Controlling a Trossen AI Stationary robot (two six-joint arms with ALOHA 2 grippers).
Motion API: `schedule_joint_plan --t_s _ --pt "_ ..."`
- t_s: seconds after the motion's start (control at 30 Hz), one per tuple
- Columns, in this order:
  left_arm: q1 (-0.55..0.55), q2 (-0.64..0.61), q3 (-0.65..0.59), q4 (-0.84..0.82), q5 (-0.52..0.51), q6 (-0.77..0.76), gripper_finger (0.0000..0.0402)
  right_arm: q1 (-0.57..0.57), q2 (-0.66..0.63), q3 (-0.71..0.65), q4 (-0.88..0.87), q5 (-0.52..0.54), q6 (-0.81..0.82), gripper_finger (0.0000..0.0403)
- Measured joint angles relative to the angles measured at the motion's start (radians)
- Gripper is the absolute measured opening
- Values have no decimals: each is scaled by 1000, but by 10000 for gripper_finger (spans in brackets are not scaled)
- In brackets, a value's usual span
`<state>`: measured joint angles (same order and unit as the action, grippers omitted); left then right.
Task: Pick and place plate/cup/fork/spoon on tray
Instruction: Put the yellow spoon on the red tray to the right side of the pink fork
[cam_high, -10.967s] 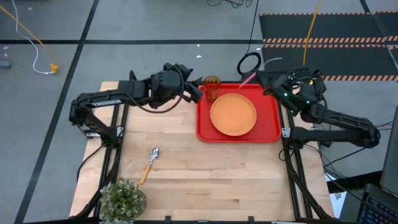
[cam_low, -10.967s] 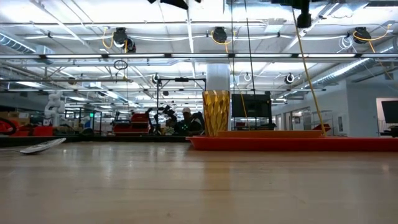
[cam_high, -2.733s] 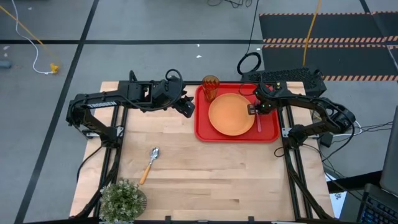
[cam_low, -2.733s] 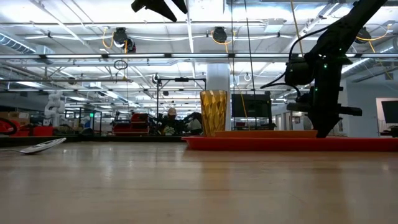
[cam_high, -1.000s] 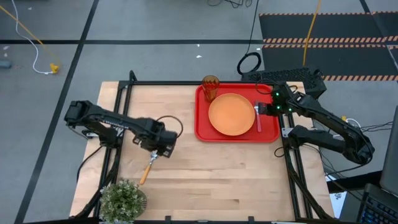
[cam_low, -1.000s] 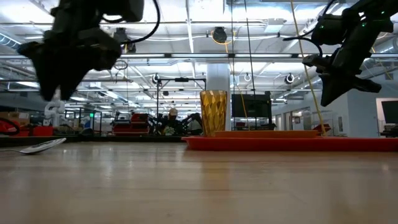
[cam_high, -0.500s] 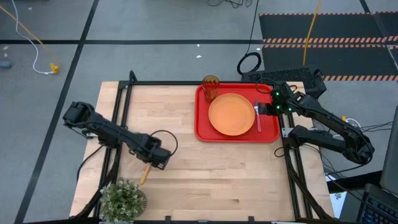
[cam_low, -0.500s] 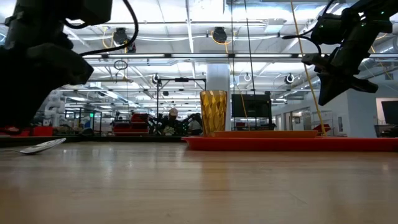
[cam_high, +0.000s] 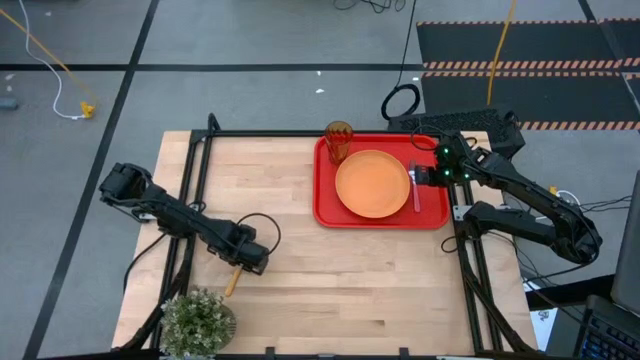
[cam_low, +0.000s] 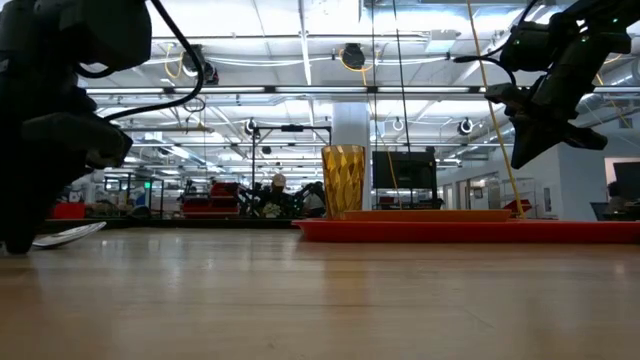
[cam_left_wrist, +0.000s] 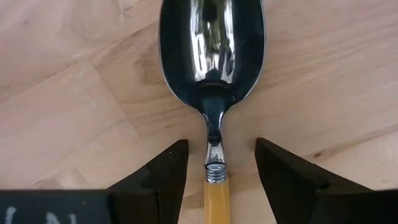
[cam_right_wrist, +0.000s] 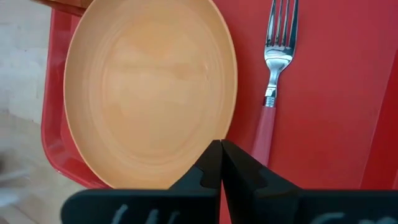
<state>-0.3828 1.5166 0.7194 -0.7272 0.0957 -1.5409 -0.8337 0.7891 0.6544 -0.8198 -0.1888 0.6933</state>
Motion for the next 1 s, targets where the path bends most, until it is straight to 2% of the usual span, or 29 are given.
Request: schedule_joint_plan --t_s 0.17,0.5,1.0 --pt "10 0 -2 1 -9 13 186 13 0 0 0 0 1 0" --pt "10 2 -4 1 -40 20 101 47 0 0 0 0 2 0" --pt "12 3 -5 8 -58 20 31 65 0 0 40 1 47 0"
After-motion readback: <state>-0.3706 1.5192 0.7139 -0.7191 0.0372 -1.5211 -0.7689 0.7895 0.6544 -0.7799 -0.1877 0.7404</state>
